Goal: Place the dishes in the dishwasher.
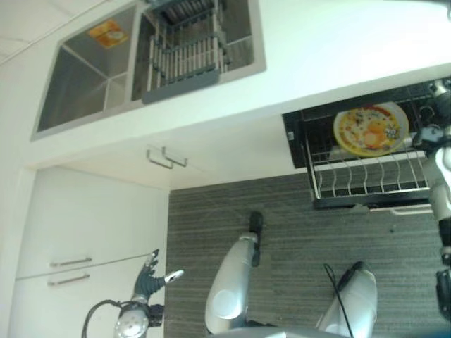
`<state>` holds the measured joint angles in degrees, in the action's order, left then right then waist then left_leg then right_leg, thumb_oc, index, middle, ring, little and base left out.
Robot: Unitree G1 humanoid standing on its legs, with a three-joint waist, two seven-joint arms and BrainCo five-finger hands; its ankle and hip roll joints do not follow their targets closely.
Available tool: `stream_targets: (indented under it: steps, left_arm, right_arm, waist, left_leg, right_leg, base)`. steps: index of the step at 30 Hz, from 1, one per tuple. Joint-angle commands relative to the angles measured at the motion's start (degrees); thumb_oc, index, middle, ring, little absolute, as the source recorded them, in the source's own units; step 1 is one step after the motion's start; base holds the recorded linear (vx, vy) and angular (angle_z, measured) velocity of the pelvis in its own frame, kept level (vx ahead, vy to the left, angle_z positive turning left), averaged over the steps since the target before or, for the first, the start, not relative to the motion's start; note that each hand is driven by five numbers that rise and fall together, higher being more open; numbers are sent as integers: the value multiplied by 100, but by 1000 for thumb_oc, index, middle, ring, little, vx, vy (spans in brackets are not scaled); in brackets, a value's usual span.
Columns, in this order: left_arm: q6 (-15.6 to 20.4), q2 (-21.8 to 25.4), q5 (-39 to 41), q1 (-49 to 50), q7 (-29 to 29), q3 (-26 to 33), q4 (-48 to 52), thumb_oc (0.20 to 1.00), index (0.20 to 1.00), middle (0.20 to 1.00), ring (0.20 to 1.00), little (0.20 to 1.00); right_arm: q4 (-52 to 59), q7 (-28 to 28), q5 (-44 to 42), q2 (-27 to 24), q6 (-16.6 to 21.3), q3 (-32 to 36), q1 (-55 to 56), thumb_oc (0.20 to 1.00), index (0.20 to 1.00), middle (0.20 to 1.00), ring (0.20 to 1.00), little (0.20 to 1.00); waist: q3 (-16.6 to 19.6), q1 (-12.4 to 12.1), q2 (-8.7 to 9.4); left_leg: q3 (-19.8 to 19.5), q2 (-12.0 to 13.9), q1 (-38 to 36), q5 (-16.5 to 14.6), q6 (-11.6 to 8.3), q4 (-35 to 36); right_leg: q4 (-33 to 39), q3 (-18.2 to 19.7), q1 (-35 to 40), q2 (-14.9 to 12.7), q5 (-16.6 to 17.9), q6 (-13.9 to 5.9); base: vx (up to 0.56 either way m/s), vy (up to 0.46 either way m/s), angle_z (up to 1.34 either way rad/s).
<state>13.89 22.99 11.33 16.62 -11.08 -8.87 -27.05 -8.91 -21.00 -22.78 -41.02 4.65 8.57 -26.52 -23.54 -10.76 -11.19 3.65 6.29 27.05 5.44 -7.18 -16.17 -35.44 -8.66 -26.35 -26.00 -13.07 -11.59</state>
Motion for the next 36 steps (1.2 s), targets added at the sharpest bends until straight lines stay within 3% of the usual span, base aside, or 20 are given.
stream_targets:
  steps: [1,5,9,14,16,17,18,19,20,24,27,36]
  left_arm:
    - [-398,333,293,-16,-249,76,518,1000,1000,1000,1000,1000]
    - [-942,216,705,-894,-350,344,-74,1000,1000,1000,1000,1000]
    - [-1175,188,844,-1535,-555,448,-561,1000,1000,1000,1000,1000]
    - [-1390,155,987,-2094,-1025,347,-782,1000,1000,1000,1000,1000]
    - [-1448,139,971,-2186,-1090,315,-795,1000,1000,1000,1000,1000]
    - [-1539,77,951,-2421,-1292,174,-858,1000,1000,1000,1000,1000]
    - [-1588,40,938,-2569,-1408,66,-930,1000,1000,1000,1000,1000]
    - [-1704,56,926,-2729,-1467,-11,-952,1000,1000,1000,1000,1000]
    - [-1723,60,924,-2748,-1474,-15,-945,1000,1000,1000,1000,1000]
    - [-1960,153,901,-2928,-1573,-140,-882,1000,1000,1000,1000,1000]
    - [-2188,210,895,-3050,-1643,-230,-818,1000,1000,1000,1000,1000]
    - [-2564,244,861,-3018,-1590,-318,-679,1000,1000,1000,1000,1000]
  right_arm:
    - [1024,-861,481,-72,618,659,-226,200,200,200,200,200]
    - [1764,-1488,77,109,257,1103,806,200,200,200,200,200]
    - [1439,-1744,121,526,780,1404,1272,200,200,200,200,200]
    - [1325,-2481,348,861,1197,1511,1458,200,200,200,200,200]
    - [1281,-2572,182,956,1250,1509,1506,200,200,200,200,200]
    - [994,-2564,-364,1155,1193,1434,1522,200,200,200,200,200]
    - [727,-2483,-789,1276,1168,1285,1489,200,200,200,200,200]
    - [357,-1987,-1419,1360,931,1108,1452,200,200,200,200,200]
    - [321,-1927,-1464,1362,878,1087,1438,200,200,200,200,200]
    - [-291,-807,-2978,1522,135,602,1270,200,200,200,200,200]
    - [-760,-118,-3863,1665,-74,254,1167,200,200,200,200,200]
    - [-884,471,-4848,1892,-1008,-7,1136,200,200,200,200,200]
  waist:
    - [33,224,123]
    - [92,832,312]
    - [-2,1231,500]
    - [-122,1446,723]
    - [-123,1474,763]
    - [-123,1484,840]
    - [-131,1479,874]
    - [-161,1444,908]
    - [-159,1438,911]
    - [-175,1329,981]
    - [-137,1217,999]
    - [3,1067,1001]
  left_leg:
    - [-120,374,-478,-653,62,-40]
    - [112,526,-449,-730,37,-124]
    - [264,622,-404,-782,32,-145]
    - [322,709,-301,-793,41,-192]
    - [325,721,-284,-801,34,-201]
    - [335,735,-258,-786,23,-200]
    - [330,746,-269,-775,27,-182]
    - [287,738,-229,-817,24,-250]
    - [281,736,-207,-780,29,-238]
    - [198,729,-147,-807,25,-329]
    - [158,721,-147,-774,23,-326]
    - [38,671,-130,-775,36,-382]
  right_leg:
    - [68,-114,-105,311,206,300]
    - [184,215,-351,471,363,235]
    - [451,393,-417,681,529,162]
    - [771,484,-385,852,726,105]
    - [836,493,-362,862,751,92]
    - [1043,455,-286,876,864,73]
    - [1137,442,-232,888,908,75]
    - [1128,418,-209,880,889,69]
    - [1155,415,-220,884,928,76]
    - [1128,352,-181,899,893,94]
    - [1142,238,-103,885,877,119]
    - [1048,119,-72,832,847,141]
  base:
    - [82,150,-14]
    - [58,167,-26]
    - [-31,39,-51]
    - [-60,-57,-31]
    - [-44,-72,-13]
    - [-36,-100,-9]
    - [-49,-160,0]
    - [-40,-110,3]
    - [-27,-106,7]
    - [-23,-115,3]
    - [10,-103,7]
    - [15,-41,9]
